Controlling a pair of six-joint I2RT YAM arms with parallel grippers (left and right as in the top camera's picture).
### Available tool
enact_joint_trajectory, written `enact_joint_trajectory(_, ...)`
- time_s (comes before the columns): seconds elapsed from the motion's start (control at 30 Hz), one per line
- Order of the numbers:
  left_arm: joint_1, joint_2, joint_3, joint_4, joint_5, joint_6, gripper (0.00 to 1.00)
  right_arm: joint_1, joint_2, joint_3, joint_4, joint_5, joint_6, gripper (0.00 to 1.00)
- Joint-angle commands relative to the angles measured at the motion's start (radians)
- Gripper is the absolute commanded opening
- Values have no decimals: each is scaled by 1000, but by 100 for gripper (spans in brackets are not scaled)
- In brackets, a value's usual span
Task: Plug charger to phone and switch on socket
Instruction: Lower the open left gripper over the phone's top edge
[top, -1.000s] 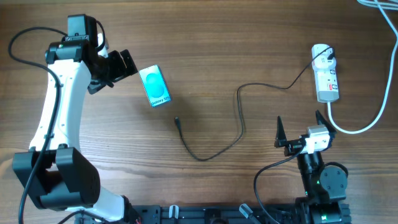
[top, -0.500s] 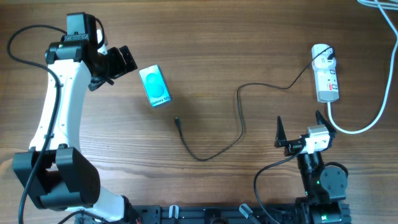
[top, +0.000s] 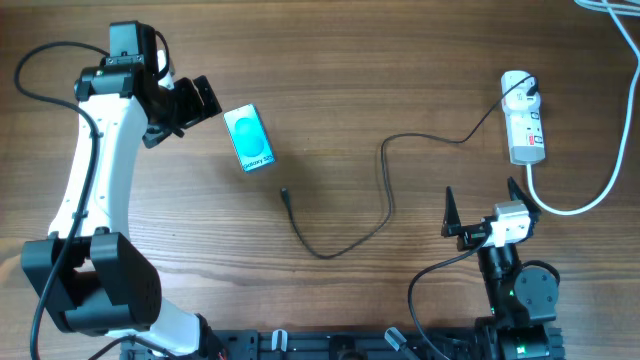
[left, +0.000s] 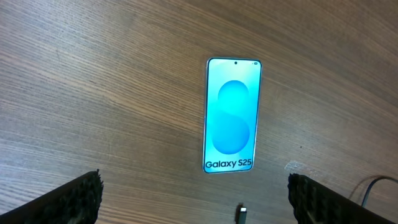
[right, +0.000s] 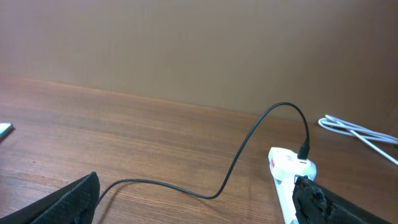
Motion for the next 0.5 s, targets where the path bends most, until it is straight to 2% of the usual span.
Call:
enact_joint_trajectory(0.0, -5, 12, 16, -6, 16, -9, 100, -5, -12, -1, 3, -13, -9, 100)
enact_joint_trajectory(0.47, -74, 13, 16, 21, 15, -10, 100, -5, -12, -1, 3, -13, -9, 100)
